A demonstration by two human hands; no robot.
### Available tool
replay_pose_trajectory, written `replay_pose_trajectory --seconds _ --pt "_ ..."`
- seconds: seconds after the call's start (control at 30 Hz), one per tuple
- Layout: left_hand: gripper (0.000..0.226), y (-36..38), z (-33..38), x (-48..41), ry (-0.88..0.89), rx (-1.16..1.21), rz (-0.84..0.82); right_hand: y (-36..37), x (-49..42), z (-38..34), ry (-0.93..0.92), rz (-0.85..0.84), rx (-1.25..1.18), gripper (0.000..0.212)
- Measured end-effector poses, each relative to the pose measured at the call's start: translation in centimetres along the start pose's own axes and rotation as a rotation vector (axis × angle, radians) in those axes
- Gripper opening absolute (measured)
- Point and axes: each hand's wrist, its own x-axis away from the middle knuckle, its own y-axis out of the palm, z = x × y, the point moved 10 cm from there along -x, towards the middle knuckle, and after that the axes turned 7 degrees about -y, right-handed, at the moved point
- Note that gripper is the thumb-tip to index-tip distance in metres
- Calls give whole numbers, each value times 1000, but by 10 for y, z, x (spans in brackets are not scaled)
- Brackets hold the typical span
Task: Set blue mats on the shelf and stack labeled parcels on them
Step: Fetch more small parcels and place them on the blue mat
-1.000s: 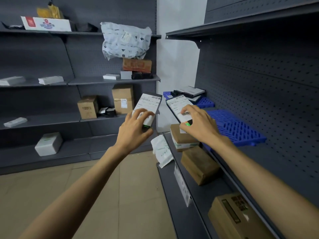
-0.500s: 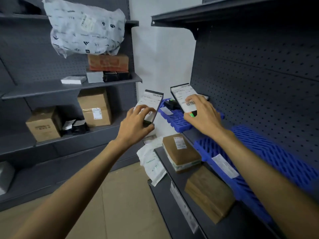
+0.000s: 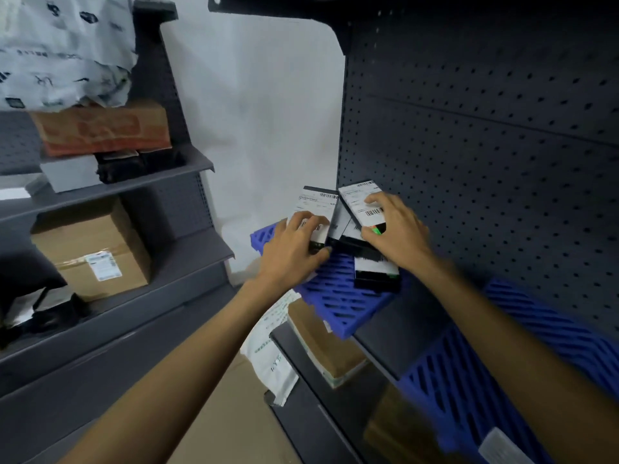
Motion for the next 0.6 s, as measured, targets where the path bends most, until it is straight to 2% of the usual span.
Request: replay_pose_trajectory --seconds 0.17,0.33,0.47,0.6 --pt "62 22 -4 -45 18 83 -82 27 -21 18 28 -65 -49 49" --pt "55 31 7 -61 184 93 -147 31 -10 27 92 -125 -72 46" --pt "48 25 25 -60 362 66 -150 10 15 18 179 -86 -51 44" --pt "42 25 54 -36 571 146 -237 -13 64 -2 276 -45 68 45"
